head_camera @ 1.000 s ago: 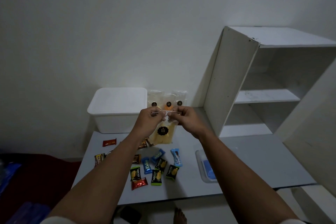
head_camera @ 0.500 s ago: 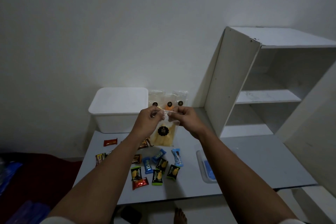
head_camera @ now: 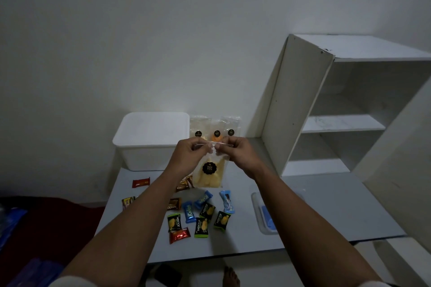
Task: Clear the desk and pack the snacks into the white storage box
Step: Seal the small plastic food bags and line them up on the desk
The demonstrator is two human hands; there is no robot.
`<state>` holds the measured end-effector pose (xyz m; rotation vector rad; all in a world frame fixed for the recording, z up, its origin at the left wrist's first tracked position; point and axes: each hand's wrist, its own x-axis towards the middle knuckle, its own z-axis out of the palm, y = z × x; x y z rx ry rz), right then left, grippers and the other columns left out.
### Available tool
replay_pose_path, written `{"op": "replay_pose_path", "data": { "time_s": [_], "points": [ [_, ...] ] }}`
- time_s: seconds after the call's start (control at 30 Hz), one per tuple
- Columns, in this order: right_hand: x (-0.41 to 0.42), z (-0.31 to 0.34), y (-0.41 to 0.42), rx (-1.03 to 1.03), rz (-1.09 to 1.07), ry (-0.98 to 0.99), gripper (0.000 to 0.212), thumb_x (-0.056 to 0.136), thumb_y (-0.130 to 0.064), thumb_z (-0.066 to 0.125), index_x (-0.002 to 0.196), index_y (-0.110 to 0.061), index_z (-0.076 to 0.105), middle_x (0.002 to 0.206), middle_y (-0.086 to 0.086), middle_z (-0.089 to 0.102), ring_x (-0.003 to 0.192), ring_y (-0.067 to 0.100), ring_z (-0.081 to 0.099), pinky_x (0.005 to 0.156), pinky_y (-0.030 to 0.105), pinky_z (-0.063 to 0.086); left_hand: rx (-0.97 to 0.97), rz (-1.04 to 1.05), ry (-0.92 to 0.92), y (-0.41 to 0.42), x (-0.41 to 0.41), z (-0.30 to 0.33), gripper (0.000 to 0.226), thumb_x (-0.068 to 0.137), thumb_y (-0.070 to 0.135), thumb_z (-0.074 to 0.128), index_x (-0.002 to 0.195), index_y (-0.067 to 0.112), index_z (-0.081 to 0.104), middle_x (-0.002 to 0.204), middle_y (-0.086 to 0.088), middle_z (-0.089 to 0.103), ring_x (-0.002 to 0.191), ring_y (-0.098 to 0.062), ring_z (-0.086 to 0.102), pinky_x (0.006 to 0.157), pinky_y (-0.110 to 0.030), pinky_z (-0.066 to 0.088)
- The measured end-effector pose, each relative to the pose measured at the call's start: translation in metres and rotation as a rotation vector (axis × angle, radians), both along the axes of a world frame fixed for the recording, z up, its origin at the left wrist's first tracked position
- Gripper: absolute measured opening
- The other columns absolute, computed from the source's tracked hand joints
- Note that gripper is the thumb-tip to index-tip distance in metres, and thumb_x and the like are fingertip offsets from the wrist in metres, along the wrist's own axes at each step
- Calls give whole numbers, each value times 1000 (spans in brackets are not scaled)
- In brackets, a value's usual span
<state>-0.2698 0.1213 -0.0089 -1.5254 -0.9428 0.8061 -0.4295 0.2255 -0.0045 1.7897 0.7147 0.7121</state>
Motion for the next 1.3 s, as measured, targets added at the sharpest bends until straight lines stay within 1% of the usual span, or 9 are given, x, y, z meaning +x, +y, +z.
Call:
{"op": "replay_pose_path", "data": {
  "time_s": [0.1,0.2,0.57,0.73,0.8,0.87,1.0,1.13,1.3],
  "points": [
    [0,2,2,22,-34,-28,11,92,-11,74,82,-13,74,80,8,74,70,8,65,68,22,49,-71,23,0,-2,-1,-3,28,104,22,55,91,17,78,89,1,79,88,-23,72,87,-38,57],
    [2,1,-1,16,-45,7,5,90,-16,78,87,-13,77,83,7,77,76,12,70,74,30,51,-70,6,26,2,-2,-4,33,106,23,49,96,11,78,93,-1,78,87,-19,68,85,-36,56],
    [6,0,-14,-9,9,118,11,92,-23,75,83,-16,77,88,6,78,83,13,72,80,34,51,-189,49,-52,5,-8,-11,30,105,25,53,96,13,78,91,-7,79,84,-18,66,81,-32,55],
    [4,-7,-10,42,-76,-69,13,93,-18,74,82,-14,78,89,15,78,74,9,69,69,21,50,-88,205,-45,0,-5,-13,24,97,36,66,111,19,74,99,3,75,87,-6,66,79,-26,54],
    [1,-8,-5,60,-136,-105,12,93,-15,74,84,-10,79,89,16,79,73,9,71,66,15,50,-27,325,-77,-2,-4,-12,27,90,42,73,106,22,65,90,5,67,79,-6,62,68,-23,49],
    [0,-12,-1,82,-216,-98,9,93,-15,74,89,-10,80,87,9,80,78,14,74,70,18,54,-6,320,-39,-1,-1,-16,38,87,52,71,87,16,57,77,-5,62,68,-15,58,66,-32,49],
    [-3,-20,5,86,-307,-104,7,91,-18,76,87,-18,82,86,1,80,85,19,76,85,38,62,-171,251,16,-3,5,-17,46,91,52,65,70,14,50,61,-8,57,60,-22,61,75,-47,60],
    [-13,-19,1,129,-242,-146,12,93,-20,76,98,-13,82,89,0,80,89,17,76,82,31,60,-534,152,-46,-9,10,-4,46,93,50,65,77,7,59,68,-12,63,67,-24,64,75,-41,62],
    [-28,-24,-3,185,-119,-222,15,95,-18,73,106,-18,82,96,-4,81,95,15,76,86,35,61,-627,82,-129,-13,9,5,27,100,24,51,77,9,56,63,-7,58,59,-19,58,69,-35,59]
  ]
}}
